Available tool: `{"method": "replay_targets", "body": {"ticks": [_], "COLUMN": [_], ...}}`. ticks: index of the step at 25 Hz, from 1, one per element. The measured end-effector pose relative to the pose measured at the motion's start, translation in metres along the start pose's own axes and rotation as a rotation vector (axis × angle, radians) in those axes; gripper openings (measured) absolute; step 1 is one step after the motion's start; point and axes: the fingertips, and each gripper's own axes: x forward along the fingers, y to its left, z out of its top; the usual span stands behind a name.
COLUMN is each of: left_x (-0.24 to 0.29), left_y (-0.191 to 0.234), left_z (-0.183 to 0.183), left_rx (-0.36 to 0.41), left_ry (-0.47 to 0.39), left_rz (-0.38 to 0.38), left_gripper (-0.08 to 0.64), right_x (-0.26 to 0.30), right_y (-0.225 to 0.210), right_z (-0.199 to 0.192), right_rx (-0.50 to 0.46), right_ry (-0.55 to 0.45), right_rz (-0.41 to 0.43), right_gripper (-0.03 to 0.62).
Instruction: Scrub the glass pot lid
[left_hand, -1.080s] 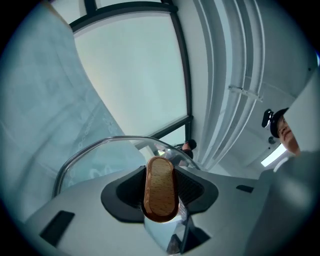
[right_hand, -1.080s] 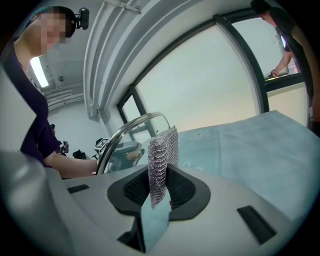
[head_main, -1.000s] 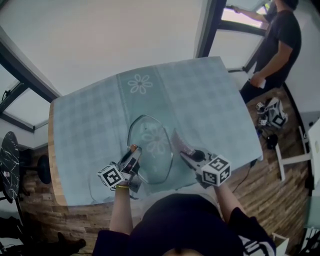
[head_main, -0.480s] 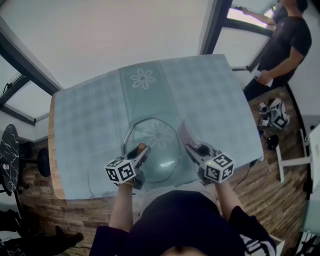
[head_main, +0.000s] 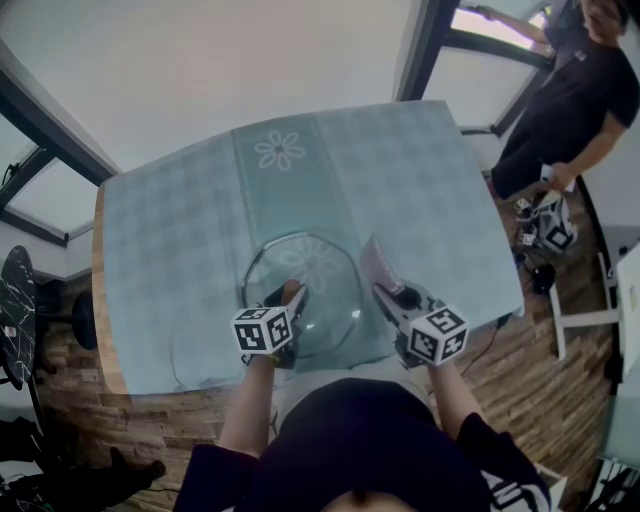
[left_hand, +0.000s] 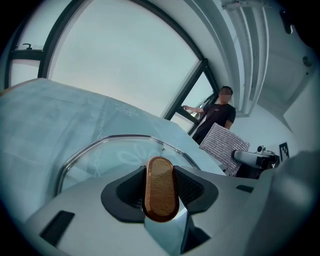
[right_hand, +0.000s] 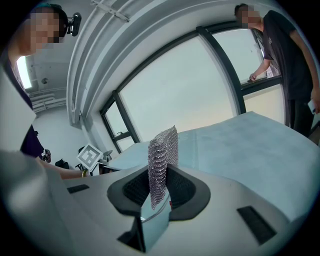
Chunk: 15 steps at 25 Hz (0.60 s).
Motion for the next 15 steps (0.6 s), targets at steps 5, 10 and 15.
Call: {"method": "replay_targets", "body": {"ticks": [5, 10, 15], "left_x": [0.015, 0.026, 0.032], "left_y": [0.0, 0.002, 0.004], "left_z": [-0.005, -0.012, -0.018], "left_rx": [0.029, 0.062, 0.087], "left_ry": [0.031, 0.057, 0.074], "left_rz": [0.059, 0.105, 0.135], "left_gripper": [0.169, 0.169, 0.169], "right_x": [-0.001, -0.001, -0.002], "right_y": [0.0, 0.005, 0.009], "right_z": [-0.008, -0.013, -0.01], "right_rx": [0.009, 0.012, 0.003], "right_ry": [0.011, 0.022, 0.014], "right_rz": [-0.003, 0.001, 0.009], "right_gripper": [0.081, 0.082, 0.082]}}
